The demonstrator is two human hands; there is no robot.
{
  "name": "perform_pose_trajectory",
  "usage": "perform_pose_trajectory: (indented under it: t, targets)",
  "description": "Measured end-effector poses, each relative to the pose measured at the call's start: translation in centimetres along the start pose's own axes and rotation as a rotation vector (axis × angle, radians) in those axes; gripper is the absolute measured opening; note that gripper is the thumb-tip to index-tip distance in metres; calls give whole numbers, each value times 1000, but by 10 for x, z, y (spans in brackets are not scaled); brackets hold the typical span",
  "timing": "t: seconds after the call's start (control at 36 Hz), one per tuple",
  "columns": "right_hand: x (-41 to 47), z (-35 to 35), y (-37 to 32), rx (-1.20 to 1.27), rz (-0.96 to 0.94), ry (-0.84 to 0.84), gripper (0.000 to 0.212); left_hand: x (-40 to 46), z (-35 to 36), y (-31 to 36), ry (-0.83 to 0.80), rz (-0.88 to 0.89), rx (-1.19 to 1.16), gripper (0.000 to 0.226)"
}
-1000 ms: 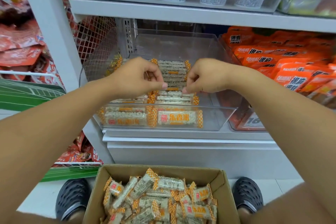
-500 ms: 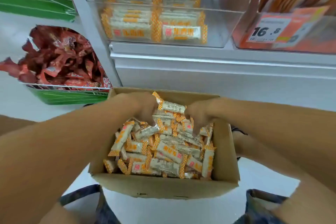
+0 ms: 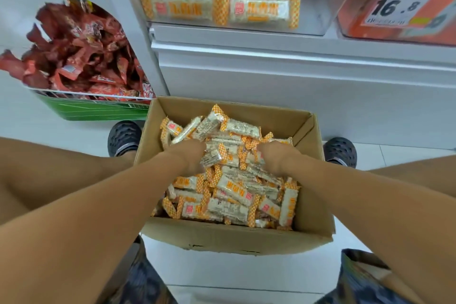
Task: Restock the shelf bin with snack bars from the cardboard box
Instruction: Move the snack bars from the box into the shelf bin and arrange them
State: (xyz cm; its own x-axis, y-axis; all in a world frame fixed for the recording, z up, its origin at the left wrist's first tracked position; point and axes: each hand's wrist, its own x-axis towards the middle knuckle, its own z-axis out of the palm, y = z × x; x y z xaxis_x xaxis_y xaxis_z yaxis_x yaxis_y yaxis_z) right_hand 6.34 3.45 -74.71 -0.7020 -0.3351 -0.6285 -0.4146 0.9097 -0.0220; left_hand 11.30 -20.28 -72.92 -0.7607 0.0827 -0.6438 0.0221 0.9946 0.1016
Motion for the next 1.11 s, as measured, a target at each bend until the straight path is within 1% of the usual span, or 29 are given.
perform_pose_trajectory:
  t: [0.06,0.11,0.17,0.25,0.31,0.33,0.36,0.39,0.42,0.47,0.5,0.56,0.67,0.69,0.75,0.78,0.83,0.89,0.94,1.0,1.03,1.06,1.11]
  targets:
    - [2,1,1,39,1,-4,37,6,5,7,24,-11,-36,69]
    - [4,1,1,45,-14,12,35,10,10,14,85,-34,-58,71]
    - [6,-3,1,83,-14,47,37,12,14,20,120,-41,-29,61]
    - [10,-15,-1,304,-7,63,48,15,18,24,144,-30,-7,32]
    - [10,-25,-4,491,-4,57,48,19,15,24,190,-12,-71,13]
    - [10,-32,-4,599,-2,60,46,20,9,23,197,0,-119,8]
    - [9,-37,-4,702,3,62,45,22,4,22,197,20,-157,9]
    - [6,-43,-4,783,16,51,43,21,-2,21,156,35,-168,7]
    - [3,-47,-3,830,28,38,43,21,-6,19,111,59,-169,7]
    - [-2,-51,0,839,43,26,42,19,-9,17,24,73,-114,38]
    - [-4,-51,1,828,48,25,43,16,-9,17,-9,66,-77,47]
    - [-7,-48,2,857,56,27,44,13,-2,18,-45,76,-33,50]
    - [-13,-38,-1,961,65,-16,37,14,9,22,-31,88,-42,51]
    - [-15,-37,-3,987,69,-21,43,14,10,23,-31,95,-29,48]
    - [-17,-36,-4,1034,101,-29,89,12,10,24,-17,101,1,39]
    - [-18,-36,-5,1033,103,-23,99,12,10,22,20,100,-11,33]
    - [-17,-36,-4,1047,103,-7,100,14,7,19,154,69,-124,29]
    - [-17,-40,-1,1088,98,11,88,14,-2,19,261,2,-431,40]
    - [-16,-44,3,1124,101,40,69,13,-19,24,297,-60,-763,43]
    - [-14,-49,5,1168,111,54,56,10,-35,32,238,-78,-963,30]
    - [-13,-51,5,1182,115,57,53,8,-40,36,181,-76,-1028,19]
    - [-13,-53,4,1192,119,52,50,7,-44,40,128,-64,-1081,15]
    - [-13,-57,1,1208,117,36,40,9,-44,46,75,-39,-1153,24]
